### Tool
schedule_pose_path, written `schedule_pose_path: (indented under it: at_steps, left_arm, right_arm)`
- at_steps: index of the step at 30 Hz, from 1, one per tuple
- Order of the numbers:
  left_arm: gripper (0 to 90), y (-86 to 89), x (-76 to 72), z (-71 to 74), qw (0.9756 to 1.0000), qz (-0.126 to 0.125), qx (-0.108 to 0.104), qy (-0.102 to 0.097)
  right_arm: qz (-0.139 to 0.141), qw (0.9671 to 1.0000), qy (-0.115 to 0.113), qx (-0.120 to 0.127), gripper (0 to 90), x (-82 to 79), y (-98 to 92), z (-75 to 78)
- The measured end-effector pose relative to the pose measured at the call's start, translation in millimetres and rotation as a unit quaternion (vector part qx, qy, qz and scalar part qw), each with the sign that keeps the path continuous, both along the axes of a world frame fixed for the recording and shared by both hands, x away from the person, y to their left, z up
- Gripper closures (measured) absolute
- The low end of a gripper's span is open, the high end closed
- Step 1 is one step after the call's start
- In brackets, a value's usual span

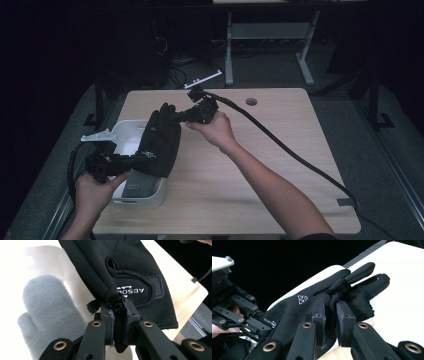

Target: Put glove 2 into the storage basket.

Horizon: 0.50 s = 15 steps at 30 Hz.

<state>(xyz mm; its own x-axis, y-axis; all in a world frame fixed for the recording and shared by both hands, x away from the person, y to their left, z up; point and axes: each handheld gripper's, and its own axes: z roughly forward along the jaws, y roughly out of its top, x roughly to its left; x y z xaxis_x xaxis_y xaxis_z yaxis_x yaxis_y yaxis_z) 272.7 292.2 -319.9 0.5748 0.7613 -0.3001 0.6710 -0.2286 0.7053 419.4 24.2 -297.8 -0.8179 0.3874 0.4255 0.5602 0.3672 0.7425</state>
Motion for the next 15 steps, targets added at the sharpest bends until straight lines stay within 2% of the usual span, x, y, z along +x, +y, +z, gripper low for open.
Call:
schedule_pose_path:
  at_steps: [4, 8, 11, 15]
  left_arm:
    - [81.4, 11.4, -1.0, -3.5, 0.9999, 0.013, 0.0, 0.003]
    - [81.5, 23.3, -2.6, -5.1, 0.9997, 0.024, -0.002, 0.003]
    - [81.5, 28.5, -3.5, -7.7, 0.9995, 0.03, 0.004, 0.005]
    - [81.5, 35.8, -4.5, -10.3, 0.9993, 0.036, 0.001, 0.006]
  right_arm:
    - [0.007, 1.0, 0.001, 0.001, 79.1, 2.5, 15.4, -1.5]
    - [0.01, 0.9998, 0.011, 0.013, 79.0, 6.8, 26.0, -7.7]
    - [0.017, 0.9998, 0.006, 0.0, 79.0, 6.8, 36.0, -11.2]
    - [0.022, 0.9995, 0.017, 0.014, 79.0, 9.2, 43.3, -13.8]
